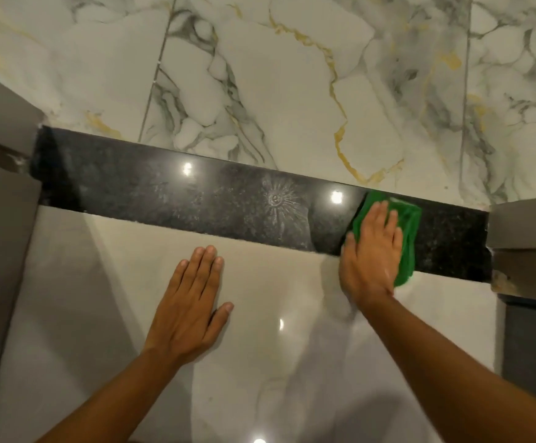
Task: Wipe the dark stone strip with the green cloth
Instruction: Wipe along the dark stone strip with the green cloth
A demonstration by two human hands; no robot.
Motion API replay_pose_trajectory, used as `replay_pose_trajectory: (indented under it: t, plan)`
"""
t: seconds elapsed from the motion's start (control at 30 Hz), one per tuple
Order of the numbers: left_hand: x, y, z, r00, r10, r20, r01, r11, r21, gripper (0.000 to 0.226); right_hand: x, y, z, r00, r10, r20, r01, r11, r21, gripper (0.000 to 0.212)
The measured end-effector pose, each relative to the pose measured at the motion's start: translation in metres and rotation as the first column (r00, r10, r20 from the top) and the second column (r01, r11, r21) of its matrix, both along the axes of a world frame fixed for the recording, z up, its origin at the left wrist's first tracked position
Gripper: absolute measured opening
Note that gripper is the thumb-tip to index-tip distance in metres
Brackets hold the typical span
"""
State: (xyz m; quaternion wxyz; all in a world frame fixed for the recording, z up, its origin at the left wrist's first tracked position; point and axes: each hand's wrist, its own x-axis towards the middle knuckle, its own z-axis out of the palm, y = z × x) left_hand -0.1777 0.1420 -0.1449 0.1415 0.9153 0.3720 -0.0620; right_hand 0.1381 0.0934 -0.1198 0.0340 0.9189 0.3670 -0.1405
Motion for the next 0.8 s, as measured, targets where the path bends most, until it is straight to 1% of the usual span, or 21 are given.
replay_pose_trajectory:
  t: [0.03, 0.07, 0.1, 0.13, 0.17, 0.2, 0.23, 0.27, 0.3, 0.37, 0.4, 0.43, 0.47, 0.5, 0.53, 0.6, 0.63, 0.67, 0.7, 0.73, 0.8]
  plan:
    - [-0.006, 0.002, -0.001, 1.0, 0.025, 0.004, -0.026, 1.0, 0.006, 0.075, -0.018, 0.035, 0.002, 0.99, -0.138, -0.01, 0.138, 0.99, 0.007, 0.069]
    - [-0.013, 0.006, -0.004, 0.999, 0.047, 0.011, -0.047, 0.999, 0.014, 0.075, -0.043, 0.064, 0.001, 0.989, -0.147, -0.007, 0.147, 0.989, 0.016, 0.07]
    - [-0.021, 0.01, -0.006, 0.998, 0.066, 0.017, -0.066, 0.998, 0.023, 0.076, -0.067, 0.078, -0.003, 0.999, -0.039, 0.013, 0.038, 0.998, 0.043, 0.071]
    - [-0.027, 0.015, -0.008, 0.997, 0.079, 0.016, -0.08, 0.996, 0.03, 0.076, -0.087, 0.075, -0.008, 0.98, 0.199, 0.024, -0.2, 0.977, 0.074, 0.073]
    - [-0.034, 0.021, -0.009, 0.996, 0.089, 0.004, -0.089, 0.995, 0.036, 0.077, -0.102, 0.059, -0.01, 0.892, 0.453, -0.015, -0.45, 0.889, 0.081, 0.074]
    - [-0.041, 0.025, -0.008, 0.995, 0.096, -0.014, -0.096, 0.995, 0.039, 0.078, -0.106, 0.036, -0.008, 0.773, 0.631, -0.069, -0.623, 0.775, 0.108, 0.076]
    - [-0.047, 0.029, -0.006, 0.993, 0.11, -0.034, -0.109, 0.993, 0.044, 0.078, -0.097, 0.017, -0.002, 0.688, 0.714, -0.126, -0.706, 0.7, 0.107, 0.078]
    - [-0.053, 0.033, -0.003, 0.991, 0.125, -0.052, -0.122, 0.991, 0.047, 0.078, -0.081, 0.005, 0.003, 0.681, 0.716, -0.156, -0.71, 0.697, 0.097, 0.078]
    - [-0.058, 0.036, -0.001, 0.989, 0.137, -0.061, -0.135, 0.99, 0.044, 0.078, -0.067, 0.003, 0.003, 0.753, 0.638, -0.16, -0.638, 0.768, 0.063, 0.076]
    - [-0.066, 0.041, 0.001, 0.985, 0.163, -0.054, -0.161, 0.986, 0.045, 0.078, -0.051, 0.035, 0.003, 0.945, 0.321, -0.066, -0.32, 0.947, 0.022, 0.071]
    - [-0.069, 0.043, 0.0, 0.984, 0.171, -0.047, -0.168, 0.984, 0.054, 0.078, -0.057, 0.065, 0.001, 0.986, 0.163, -0.019, -0.162, 0.986, 0.031, 0.071]
    - [-0.073, 0.045, -0.002, 0.984, 0.174, -0.037, -0.172, 0.983, 0.063, 0.077, -0.075, 0.094, 0.003, 0.996, 0.084, -0.018, -0.084, 0.996, 0.026, 0.072]
    - [-0.075, 0.046, -0.004, 0.984, 0.179, -0.023, -0.177, 0.982, 0.068, 0.077, -0.097, 0.115, 0.004, 0.993, 0.119, -0.015, -0.118, 0.993, 0.024, 0.072]
    - [-0.078, 0.047, -0.006, 0.982, 0.187, -0.008, -0.186, 0.98, 0.066, 0.077, -0.117, 0.123, 0.002, 0.969, 0.247, -0.013, -0.246, 0.968, 0.046, 0.073]
    - [-0.079, 0.048, -0.007, 0.98, 0.197, 0.0, -0.197, 0.979, 0.062, 0.077, -0.13, 0.118, -0.003, 0.888, 0.46, -0.004, -0.458, 0.885, 0.08, 0.074]
    - [-0.081, 0.05, -0.006, 0.974, 0.227, 0.01, -0.227, 0.972, 0.058, 0.077, -0.133, 0.083, -0.003, 0.623, 0.778, -0.078, -0.77, 0.628, 0.112, 0.077]
    - [-0.082, 0.051, -0.005, 0.968, 0.249, 0.017, -0.25, 0.967, 0.059, 0.077, -0.123, 0.066, 0.0, 0.526, 0.841, -0.127, -0.835, 0.539, 0.108, 0.078]
    - [-0.085, 0.052, -0.004, 0.961, 0.274, 0.02, -0.275, 0.96, 0.053, 0.077, -0.112, 0.055, 0.002, 0.501, 0.851, -0.16, -0.848, 0.519, 0.104, 0.078]
    - [-0.087, 0.052, -0.003, 0.954, 0.3, 0.017, -0.301, 0.953, 0.04, 0.077, -0.104, 0.051, 0.0, 0.562, 0.81, -0.17, -0.809, 0.58, 0.092, 0.077]
    - [-0.092, 0.054, -0.003, 0.944, 0.33, 0.014, -0.331, 0.943, 0.032, 0.077, -0.104, 0.058, -0.001, 0.672, 0.727, -0.144, -0.724, 0.685, 0.083, 0.075]
    - [-0.102, 0.058, -0.004, 0.925, 0.379, 0.002, -0.379, 0.924, 0.045, 0.078, -0.134, 0.106, -0.004, 0.899, 0.436, -0.04, -0.432, 0.899, 0.075, 0.072]
